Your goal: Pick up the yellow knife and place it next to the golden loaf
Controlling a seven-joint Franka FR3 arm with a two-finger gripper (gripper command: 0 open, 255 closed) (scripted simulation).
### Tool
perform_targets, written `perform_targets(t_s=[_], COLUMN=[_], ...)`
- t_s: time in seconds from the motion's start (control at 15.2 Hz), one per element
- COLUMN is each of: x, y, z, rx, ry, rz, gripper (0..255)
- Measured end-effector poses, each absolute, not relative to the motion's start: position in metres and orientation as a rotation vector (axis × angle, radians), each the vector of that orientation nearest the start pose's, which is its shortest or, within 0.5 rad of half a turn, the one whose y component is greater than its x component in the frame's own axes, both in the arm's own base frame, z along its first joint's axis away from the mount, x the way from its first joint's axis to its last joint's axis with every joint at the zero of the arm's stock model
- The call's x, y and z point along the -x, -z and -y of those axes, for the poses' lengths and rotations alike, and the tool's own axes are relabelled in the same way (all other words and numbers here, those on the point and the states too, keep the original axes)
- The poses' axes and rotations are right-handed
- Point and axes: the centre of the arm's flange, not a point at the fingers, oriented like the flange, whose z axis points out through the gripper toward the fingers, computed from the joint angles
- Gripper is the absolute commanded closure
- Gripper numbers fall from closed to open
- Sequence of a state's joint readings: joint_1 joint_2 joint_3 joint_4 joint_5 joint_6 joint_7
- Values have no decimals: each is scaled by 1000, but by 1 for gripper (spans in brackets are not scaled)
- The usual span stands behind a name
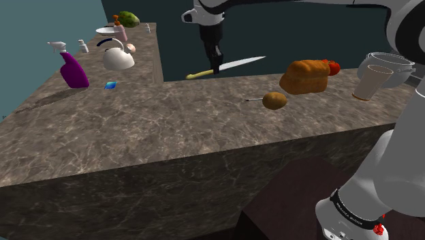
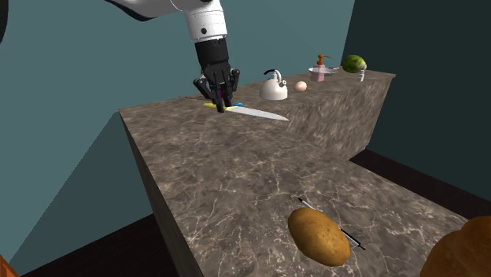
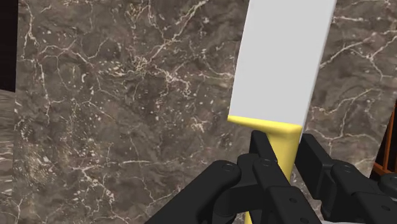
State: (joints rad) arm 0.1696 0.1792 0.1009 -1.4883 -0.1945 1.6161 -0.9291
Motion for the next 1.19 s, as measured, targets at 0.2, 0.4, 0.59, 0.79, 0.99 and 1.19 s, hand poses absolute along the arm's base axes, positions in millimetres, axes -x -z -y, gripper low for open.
perform_targets(t_s=[0.2, 0.4, 0.59, 0.79, 0.99, 1.19], x=[-590, -573, -545, -520, -493, -472], y=[-576, -579, -578, -578, -578, -577], z=[-135, -109, -81, -47, -16, 16], rx=[2702, 2702, 2702, 2702, 2703, 2703], ry=[-173, -173, -174, -174, -174, -174], rz=[1873, 1872, 1872, 1871, 1871, 1871], gripper=[255, 255, 255, 255, 255, 255])
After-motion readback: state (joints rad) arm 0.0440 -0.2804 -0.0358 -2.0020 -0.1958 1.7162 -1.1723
